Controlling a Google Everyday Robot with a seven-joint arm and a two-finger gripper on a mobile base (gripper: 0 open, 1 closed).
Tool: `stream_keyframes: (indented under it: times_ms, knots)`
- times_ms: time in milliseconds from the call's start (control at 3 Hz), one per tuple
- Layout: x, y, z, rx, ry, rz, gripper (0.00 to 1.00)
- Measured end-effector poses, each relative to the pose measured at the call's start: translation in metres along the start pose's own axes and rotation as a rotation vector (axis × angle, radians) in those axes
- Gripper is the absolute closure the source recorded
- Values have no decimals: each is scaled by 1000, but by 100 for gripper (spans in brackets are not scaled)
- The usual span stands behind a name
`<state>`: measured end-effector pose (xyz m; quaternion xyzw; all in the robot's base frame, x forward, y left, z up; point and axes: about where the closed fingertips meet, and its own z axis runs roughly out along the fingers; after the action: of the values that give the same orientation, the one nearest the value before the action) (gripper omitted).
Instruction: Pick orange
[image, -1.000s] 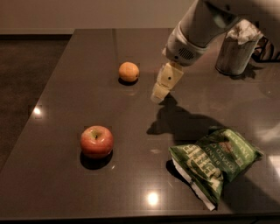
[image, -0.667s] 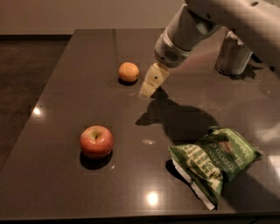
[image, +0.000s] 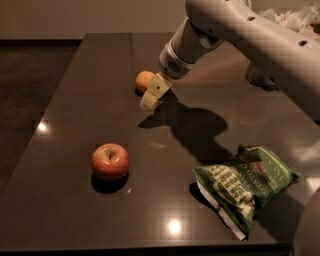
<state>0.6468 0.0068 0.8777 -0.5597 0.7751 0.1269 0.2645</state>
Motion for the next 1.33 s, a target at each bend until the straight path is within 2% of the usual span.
stream_keyframes:
  times_ms: [667, 1333]
  knots:
    - [-16, -28, 36, 9, -28, 49, 0]
    - [-21, -44, 50, -5, -40, 71, 43]
